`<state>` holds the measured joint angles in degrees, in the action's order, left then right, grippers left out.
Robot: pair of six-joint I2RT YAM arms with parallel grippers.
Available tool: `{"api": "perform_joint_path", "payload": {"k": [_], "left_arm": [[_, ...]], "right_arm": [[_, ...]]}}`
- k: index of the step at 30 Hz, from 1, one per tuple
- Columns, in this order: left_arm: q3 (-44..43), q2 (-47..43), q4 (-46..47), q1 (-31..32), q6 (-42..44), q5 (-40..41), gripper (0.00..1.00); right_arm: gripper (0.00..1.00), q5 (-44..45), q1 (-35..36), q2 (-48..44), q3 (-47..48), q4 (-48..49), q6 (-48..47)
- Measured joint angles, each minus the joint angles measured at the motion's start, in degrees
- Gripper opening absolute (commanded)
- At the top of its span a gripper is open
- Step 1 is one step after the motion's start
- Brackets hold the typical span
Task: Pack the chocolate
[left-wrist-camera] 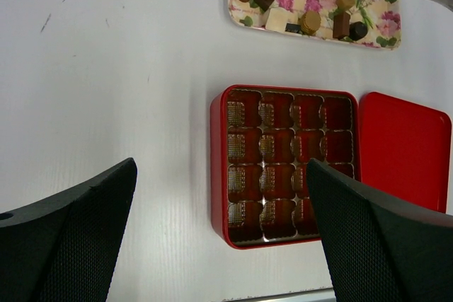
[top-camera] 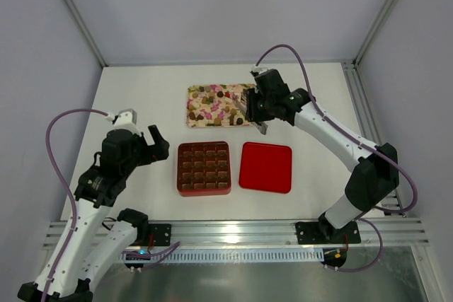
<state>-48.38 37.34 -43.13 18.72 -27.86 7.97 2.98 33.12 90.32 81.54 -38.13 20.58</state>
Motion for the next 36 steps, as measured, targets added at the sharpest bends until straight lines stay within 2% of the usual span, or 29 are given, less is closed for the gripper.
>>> {"api": "perform_joint_path", "payload": {"k": [7,18,36], "left_arm": [[0.0,0.22,0.0,0.0,0.0,0.46,1.0],[0.0,0.31,-0.02,0.02,-0.02,0.85,1.0],[0.0,0.33,-0.02,0.0,-0.11,1.03,1.0]], "right_arm": [[0.42,0.11,4.09,6.12,4.44,-0.59,-1.16],[0.41,1.57,4.15,15.1,15.39,-3.56,-3.69],[0.41,2.49,4.15,21.16,16.02,-4.52,-4.2]]}}
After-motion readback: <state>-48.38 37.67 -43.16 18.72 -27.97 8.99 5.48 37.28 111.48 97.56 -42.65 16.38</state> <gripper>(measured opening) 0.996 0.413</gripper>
